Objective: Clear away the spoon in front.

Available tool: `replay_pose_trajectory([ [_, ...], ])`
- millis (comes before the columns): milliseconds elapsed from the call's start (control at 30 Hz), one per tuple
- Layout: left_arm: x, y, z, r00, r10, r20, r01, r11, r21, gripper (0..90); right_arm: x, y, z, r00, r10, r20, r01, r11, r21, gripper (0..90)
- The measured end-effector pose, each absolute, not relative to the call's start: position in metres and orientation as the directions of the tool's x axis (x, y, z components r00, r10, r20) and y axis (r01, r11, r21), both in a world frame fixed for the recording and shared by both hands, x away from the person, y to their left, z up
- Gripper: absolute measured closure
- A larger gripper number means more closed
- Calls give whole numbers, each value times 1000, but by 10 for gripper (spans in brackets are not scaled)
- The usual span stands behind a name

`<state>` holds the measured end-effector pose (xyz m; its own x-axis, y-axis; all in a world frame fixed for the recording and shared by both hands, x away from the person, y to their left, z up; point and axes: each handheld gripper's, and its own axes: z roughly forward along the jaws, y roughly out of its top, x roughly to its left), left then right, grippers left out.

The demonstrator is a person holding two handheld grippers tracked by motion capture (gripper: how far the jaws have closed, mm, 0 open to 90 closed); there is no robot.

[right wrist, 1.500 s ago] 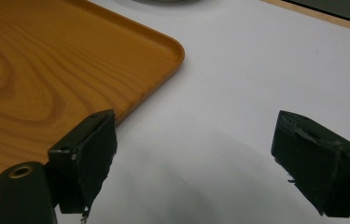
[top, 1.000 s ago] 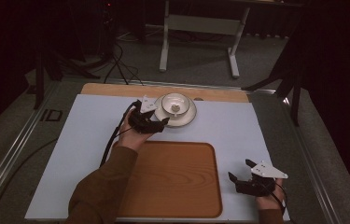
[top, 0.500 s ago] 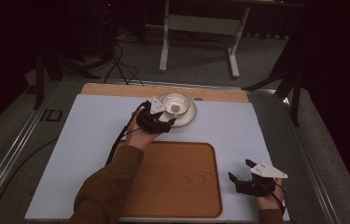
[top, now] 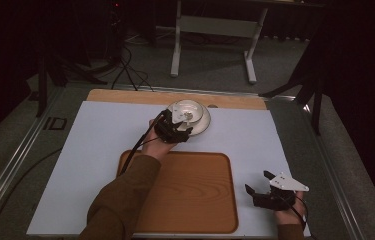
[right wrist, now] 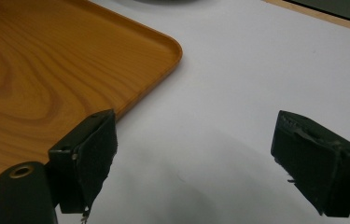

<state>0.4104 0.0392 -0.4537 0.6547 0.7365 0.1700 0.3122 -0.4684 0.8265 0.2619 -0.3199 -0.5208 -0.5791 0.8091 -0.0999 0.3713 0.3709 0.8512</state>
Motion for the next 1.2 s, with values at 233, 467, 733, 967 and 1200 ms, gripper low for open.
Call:
replay_pose_trajectory([
  [233,417,32,-462,649,723,236,301,-529,794,491,262,-320,-521,-580,808,-100,372,372,851,142],
  [467,427,22,-469,647,709,280,291,-570,768,578,262,-320,-521,-579,809,-97,372,369,852,143],
  [733,429,17,-471,641,706,302,288,-585,758,731,262,-321,-521,-579,810,-95,375,368,851,142],
  [967,428,18,-468,624,707,332,278,-598,752,845,262,-321,-521,-580,810,-94,375,367,851,142],
  [1200,426,22,-463,626,717,306,278,-572,772,888,262,-321,-521,-578,810,-93,375,366,852,142],
])
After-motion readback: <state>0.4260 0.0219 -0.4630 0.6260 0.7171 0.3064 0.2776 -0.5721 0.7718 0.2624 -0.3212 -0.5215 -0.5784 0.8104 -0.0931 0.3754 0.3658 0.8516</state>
